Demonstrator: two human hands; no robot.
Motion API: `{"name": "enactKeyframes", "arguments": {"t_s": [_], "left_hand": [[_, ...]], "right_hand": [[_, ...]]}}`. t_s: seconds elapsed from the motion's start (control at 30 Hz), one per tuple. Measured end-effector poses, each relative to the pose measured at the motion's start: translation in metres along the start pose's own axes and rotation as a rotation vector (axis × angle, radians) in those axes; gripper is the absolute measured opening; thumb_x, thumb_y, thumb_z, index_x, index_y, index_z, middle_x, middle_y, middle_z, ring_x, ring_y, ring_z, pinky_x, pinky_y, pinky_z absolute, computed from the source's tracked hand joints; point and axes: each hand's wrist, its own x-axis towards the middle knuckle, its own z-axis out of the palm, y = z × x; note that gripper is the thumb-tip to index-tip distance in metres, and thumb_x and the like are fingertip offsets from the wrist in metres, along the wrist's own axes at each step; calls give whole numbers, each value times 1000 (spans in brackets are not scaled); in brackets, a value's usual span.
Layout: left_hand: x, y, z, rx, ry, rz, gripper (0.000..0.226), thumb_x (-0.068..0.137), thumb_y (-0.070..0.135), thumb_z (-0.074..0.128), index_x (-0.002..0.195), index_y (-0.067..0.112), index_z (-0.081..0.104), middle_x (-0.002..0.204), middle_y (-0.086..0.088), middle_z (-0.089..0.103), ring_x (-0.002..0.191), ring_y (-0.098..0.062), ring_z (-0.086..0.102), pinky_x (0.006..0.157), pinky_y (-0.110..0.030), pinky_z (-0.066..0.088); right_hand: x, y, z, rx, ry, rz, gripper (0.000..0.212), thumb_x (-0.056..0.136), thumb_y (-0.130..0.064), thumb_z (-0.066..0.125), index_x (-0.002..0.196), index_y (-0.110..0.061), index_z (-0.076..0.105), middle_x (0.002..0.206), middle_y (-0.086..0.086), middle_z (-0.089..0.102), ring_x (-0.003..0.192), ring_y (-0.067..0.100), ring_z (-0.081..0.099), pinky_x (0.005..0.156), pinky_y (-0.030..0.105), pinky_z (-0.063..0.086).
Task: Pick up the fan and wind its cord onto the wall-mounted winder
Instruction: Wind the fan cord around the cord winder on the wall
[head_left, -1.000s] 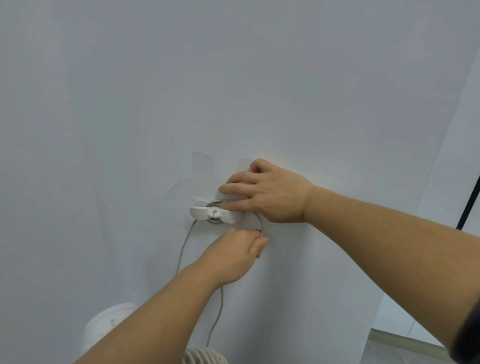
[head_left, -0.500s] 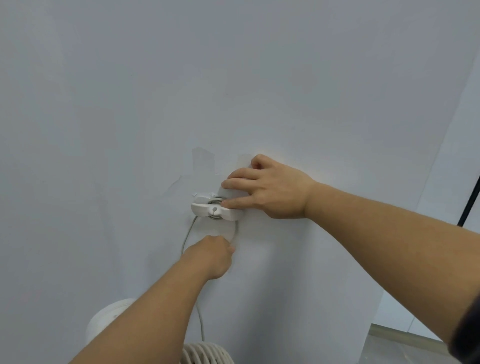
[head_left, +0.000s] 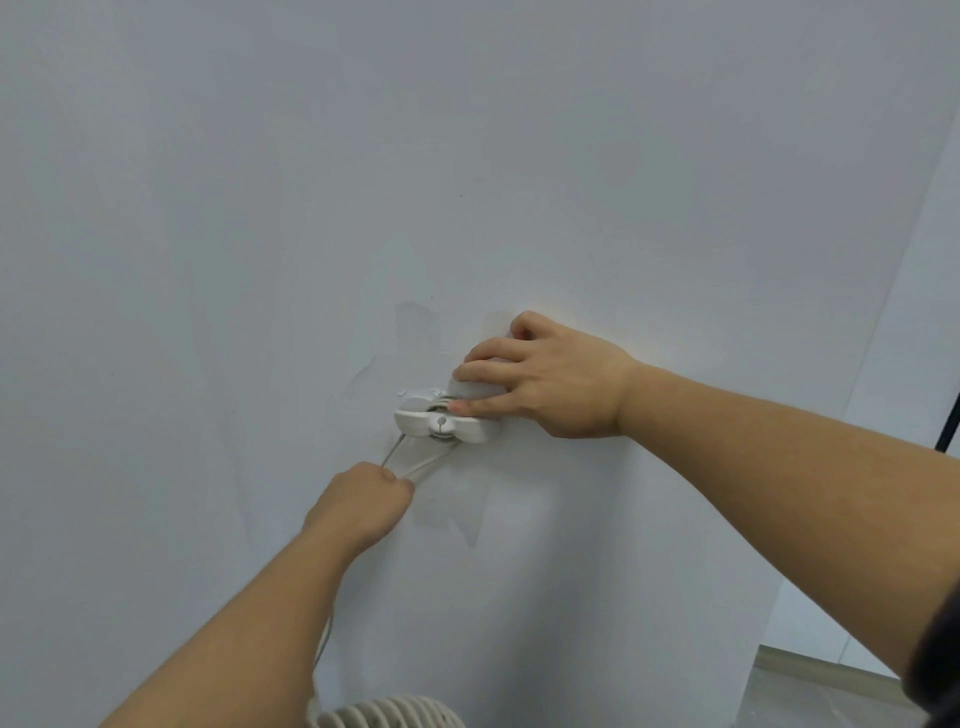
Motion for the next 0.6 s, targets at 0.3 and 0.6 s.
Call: {"name": "enactKeyframes", "arguments": {"t_s": [0.3, 0.6], "left_hand": [[2, -10, -19, -372, 198, 108, 30, 89, 27, 60, 62, 14, 62, 53, 5, 44, 53, -15, 39, 54, -29, 31], [22, 8, -10, -343, 517, 42, 26, 83, 33, 70, 73, 9, 63, 69, 4, 59, 66, -15, 52, 54, -23, 38]], "right_hand": [[0, 0, 0, 17, 3, 10, 55, 87, -14, 50, 137, -36, 48, 134, -2, 56, 125, 21, 50, 89, 37, 38], [0, 0, 0, -12, 6, -2, 60, 82, -14, 59, 136, -38, 49, 132, -2, 57, 123, 20, 51, 87, 36, 39]]}}
